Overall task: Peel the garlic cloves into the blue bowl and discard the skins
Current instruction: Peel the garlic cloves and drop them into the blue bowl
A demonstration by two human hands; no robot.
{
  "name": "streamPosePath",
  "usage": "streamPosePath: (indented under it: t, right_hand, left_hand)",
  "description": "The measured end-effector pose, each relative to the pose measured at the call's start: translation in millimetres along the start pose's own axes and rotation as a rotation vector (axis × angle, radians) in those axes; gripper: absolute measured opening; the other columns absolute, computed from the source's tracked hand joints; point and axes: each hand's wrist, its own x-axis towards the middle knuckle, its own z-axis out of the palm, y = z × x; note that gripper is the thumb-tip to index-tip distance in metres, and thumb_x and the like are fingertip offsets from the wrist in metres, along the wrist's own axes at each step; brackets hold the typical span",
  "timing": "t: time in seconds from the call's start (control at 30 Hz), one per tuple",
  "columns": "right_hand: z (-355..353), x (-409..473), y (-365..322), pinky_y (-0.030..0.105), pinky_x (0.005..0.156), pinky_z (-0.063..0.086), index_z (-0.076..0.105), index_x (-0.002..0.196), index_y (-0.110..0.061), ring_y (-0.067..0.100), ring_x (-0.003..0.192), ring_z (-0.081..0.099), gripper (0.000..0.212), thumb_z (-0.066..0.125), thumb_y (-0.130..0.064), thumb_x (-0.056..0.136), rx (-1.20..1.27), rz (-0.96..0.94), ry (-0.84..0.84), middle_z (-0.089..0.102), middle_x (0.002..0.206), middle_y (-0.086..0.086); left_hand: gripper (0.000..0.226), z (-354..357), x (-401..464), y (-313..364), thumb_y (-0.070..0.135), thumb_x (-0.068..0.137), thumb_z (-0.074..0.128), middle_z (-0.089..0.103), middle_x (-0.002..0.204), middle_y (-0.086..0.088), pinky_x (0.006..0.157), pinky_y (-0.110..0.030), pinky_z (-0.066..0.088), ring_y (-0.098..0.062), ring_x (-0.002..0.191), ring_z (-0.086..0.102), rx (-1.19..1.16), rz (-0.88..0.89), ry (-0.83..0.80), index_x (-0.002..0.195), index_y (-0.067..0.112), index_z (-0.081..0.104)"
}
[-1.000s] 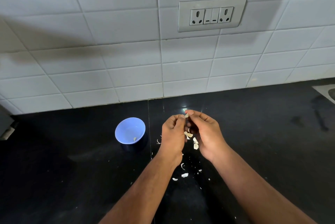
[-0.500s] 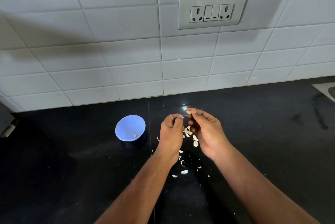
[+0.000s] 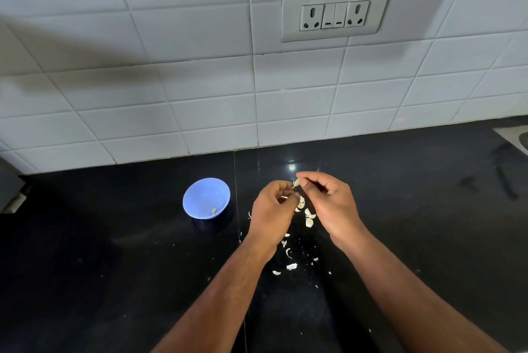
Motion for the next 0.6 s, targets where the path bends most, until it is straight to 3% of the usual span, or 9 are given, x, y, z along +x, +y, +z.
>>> streamPosePath:
  t: [0.13,0.37,0.6]
  right_hand:
    - [0.9,0.1,0.0,0.015,0.089,0.055,0.079,0.113,-0.021,0.001,0.102,0.072,0.018,0.070,-0.015,0.100,-0.063,-0.044,0.001,0.079,0.105,-0.009]
    - [1.1,-0.6,2.1,0.021,0.089,0.057,0.080,0.111,-0.025,0.004,0.102,0.072,0.016,0.073,-0.021,0.097,-0.178,-0.113,-0.005,0.077,0.106,-0.011]
    - [1.7,-4.7,3.3,0.018,0.085,0.058,0.079,0.105,-0.027,0.003,0.096,0.073,0.020,0.072,-0.010,0.097,-0.227,-0.137,-0.040,0.076,0.102,-0.011]
  left_hand:
    - [0.002,0.6,3.2,0.6,0.027,0.098,0.075,0.076,0.091,0.009,0.081,-0.025,0.059,-0.008,0.089,0.072,-0.030,0.052,0.094,0.099,0.025,0.075]
    - [0.016,-0.4,4.0,2.4,0.034,0.096,0.070,0.067,0.066,0.017,0.062,-0.030,0.049,-0.002,0.059,0.057,0.139,0.058,0.163,0.081,0.029,0.071]
    - [0.029,1.1,4.7,3.8,0.047,0.096,0.067,0.062,0.065,0.011,0.057,-0.026,0.040,-0.005,0.057,0.054,0.383,0.057,0.219,0.078,0.026,0.061]
